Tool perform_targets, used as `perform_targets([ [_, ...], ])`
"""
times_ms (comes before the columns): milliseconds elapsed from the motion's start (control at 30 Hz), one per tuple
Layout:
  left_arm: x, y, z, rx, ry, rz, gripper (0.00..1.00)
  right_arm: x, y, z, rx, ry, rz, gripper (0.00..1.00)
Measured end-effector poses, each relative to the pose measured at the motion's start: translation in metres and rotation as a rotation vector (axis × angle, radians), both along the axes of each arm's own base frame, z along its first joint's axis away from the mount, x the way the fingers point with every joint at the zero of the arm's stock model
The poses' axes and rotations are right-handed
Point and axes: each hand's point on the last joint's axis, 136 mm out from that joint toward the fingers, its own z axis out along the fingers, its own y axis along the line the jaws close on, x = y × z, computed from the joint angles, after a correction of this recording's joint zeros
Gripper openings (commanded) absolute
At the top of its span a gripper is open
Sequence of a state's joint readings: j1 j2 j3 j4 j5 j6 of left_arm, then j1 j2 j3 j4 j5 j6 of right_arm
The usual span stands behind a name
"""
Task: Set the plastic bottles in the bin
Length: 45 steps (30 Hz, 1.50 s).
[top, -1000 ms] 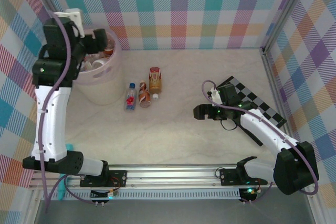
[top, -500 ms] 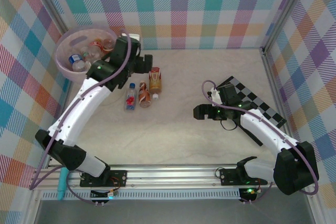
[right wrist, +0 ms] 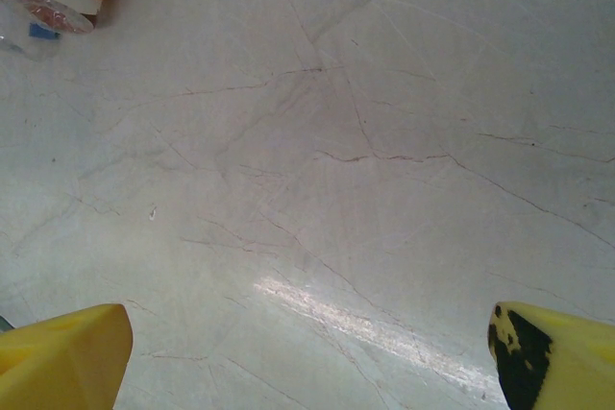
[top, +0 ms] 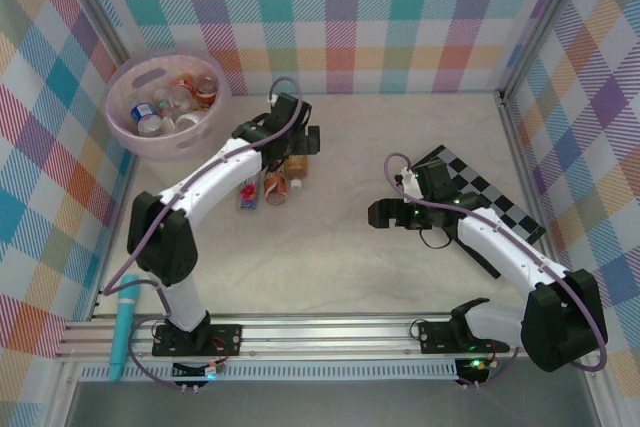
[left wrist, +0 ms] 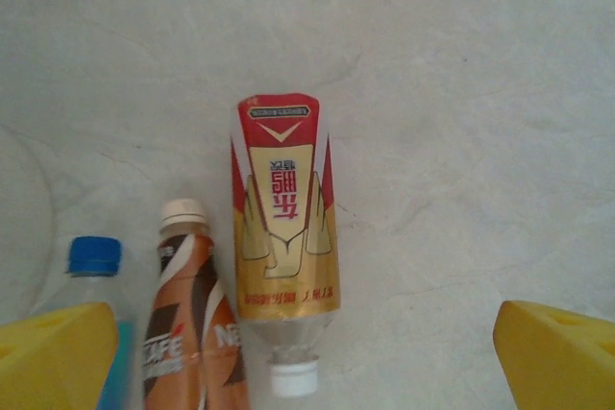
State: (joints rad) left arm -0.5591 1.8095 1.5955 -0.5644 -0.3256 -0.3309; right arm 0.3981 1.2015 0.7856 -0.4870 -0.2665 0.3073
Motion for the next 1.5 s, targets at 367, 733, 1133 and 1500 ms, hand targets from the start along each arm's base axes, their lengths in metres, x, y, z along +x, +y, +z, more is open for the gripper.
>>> perform_targets([
  [367,0.018,-0.004,-0.095,0.078,0.151,0.084,1.00,0.000,-0.001,-0.001,-0.005,0.002,-0.001,0.95],
  [733,0.036,-0.008,-0.119,0.062,0.173,0.130,0.99,-0.001,-0.001,-0.001,-0.006,-0.001,0.003,0.96],
  [1133,0.051,-0.006,-0.146,0.078,0.206,0.150,0.88,-0.001,-0.001,-0.001,-0.008,0.000,0.005,0.95],
  [1500,0.047,-0.005,-0.156,0.080,0.236,0.161,0.65,-0.001,0.000,-0.005,-0.010,0.014,0.008,0.95],
])
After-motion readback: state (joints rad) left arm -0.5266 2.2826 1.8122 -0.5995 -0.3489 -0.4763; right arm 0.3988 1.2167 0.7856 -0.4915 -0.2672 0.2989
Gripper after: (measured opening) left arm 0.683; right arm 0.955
